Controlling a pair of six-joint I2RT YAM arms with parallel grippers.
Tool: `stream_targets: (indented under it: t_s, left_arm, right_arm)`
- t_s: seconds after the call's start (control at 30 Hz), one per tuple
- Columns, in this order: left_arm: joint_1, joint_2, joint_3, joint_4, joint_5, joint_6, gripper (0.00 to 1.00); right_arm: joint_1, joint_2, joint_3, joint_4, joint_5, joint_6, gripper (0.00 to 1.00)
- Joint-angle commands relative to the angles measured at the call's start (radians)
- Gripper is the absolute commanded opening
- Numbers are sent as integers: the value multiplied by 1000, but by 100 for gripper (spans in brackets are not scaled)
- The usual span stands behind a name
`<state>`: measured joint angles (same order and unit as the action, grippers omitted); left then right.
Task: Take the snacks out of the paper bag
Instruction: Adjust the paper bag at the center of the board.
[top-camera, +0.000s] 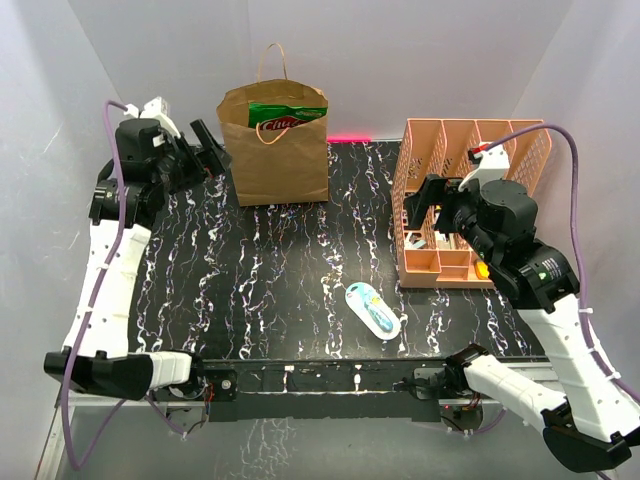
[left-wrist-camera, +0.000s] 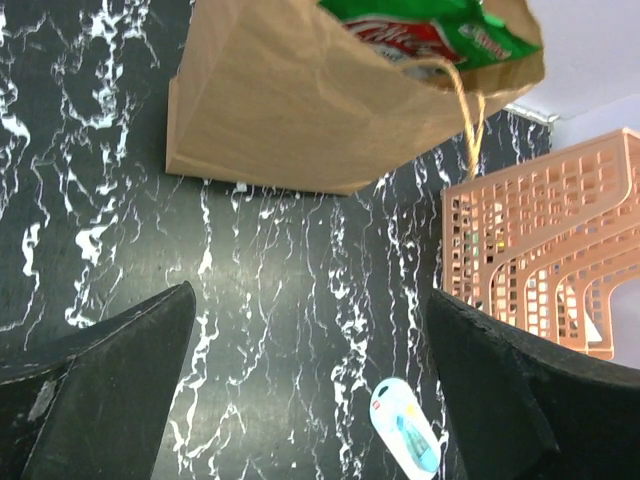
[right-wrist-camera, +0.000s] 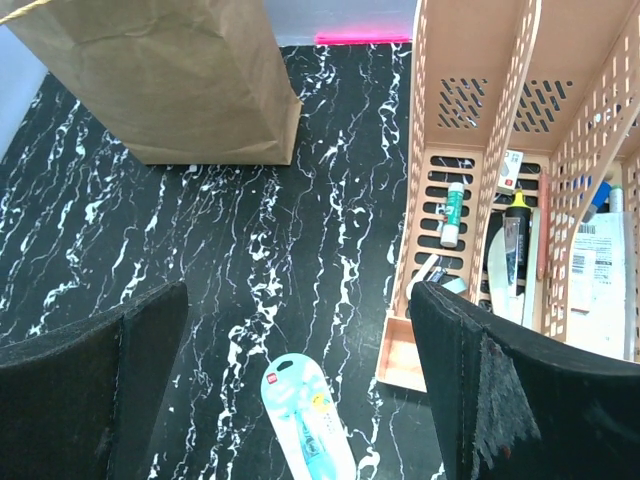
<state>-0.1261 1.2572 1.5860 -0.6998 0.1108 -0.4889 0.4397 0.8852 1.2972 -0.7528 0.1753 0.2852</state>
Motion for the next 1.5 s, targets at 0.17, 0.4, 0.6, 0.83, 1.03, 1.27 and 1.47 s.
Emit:
stream_targets:
  t_s: [0.17, 0.4, 0.6, 0.83, 1.03, 1.27, 1.47]
  left_arm:
    - [5, 162, 224, 167, -52, 12, 95]
    - [5, 370, 483, 101, -176, 91, 79]
    - [6, 380, 380, 249, 201, -41, 71]
    - [-25, 211, -47, 719, 353, -386, 78]
    - [-88, 137, -184, 769, 214, -451, 76]
    - [-108, 213, -124, 735, 153, -511, 64]
    - [-116, 249, -98, 733, 144, -532, 49]
  right_arm:
    - [6, 1, 32, 64, -86, 5, 98]
    - [6, -15, 2, 64, -105, 20, 98]
    - [6, -8, 1, 62, -132, 19, 98]
    - [7, -1, -16, 70, -165, 29, 98]
    - [6, -5, -31, 67, -165, 30, 98]
    - [6, -8, -15, 64, -174, 36, 98]
    - [6, -21, -6, 55, -157, 34, 98]
